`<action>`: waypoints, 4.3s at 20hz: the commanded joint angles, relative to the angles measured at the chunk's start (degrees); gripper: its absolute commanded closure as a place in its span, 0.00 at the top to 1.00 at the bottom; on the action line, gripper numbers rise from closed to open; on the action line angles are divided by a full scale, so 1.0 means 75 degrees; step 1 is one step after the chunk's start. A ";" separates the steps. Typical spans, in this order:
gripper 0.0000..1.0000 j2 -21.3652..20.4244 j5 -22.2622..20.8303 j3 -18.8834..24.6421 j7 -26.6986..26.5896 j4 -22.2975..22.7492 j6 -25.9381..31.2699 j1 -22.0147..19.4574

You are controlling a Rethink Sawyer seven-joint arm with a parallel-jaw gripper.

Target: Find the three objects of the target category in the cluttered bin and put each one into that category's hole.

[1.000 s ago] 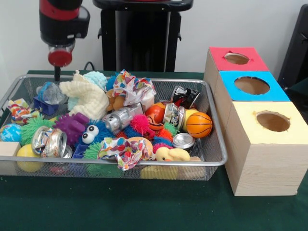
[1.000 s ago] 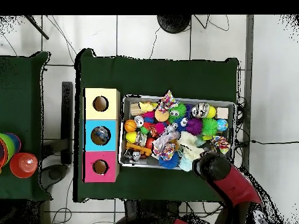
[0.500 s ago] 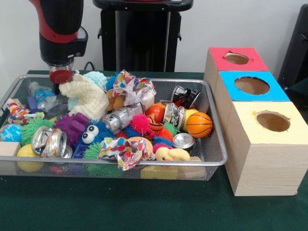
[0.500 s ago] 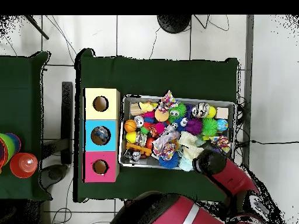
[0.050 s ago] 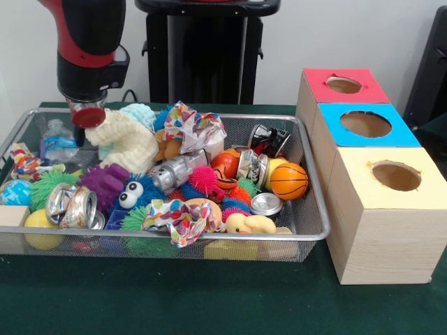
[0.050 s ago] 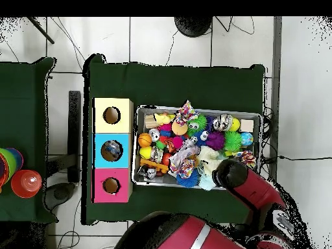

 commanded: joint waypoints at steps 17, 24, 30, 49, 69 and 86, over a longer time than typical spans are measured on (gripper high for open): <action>1.00 0.0529 -0.0199 -0.0170 0.0733 -0.1689 0.1856 0.0557; 1.00 0.0648 0.0102 -0.0192 0.1183 -0.1597 0.1120 0.0573; 1.00 0.0551 0.0363 0.0425 0.1242 -0.1014 0.0635 0.0246; 1.00 0.0576 0.0159 0.1551 -0.0177 -0.1197 0.2972 -0.1115; 1.00 0.0975 0.0059 0.2988 -0.0384 -0.0568 0.3318 -0.2238; 0.00 0.1349 -0.0714 0.2309 0.0151 -0.1241 0.4360 -0.1361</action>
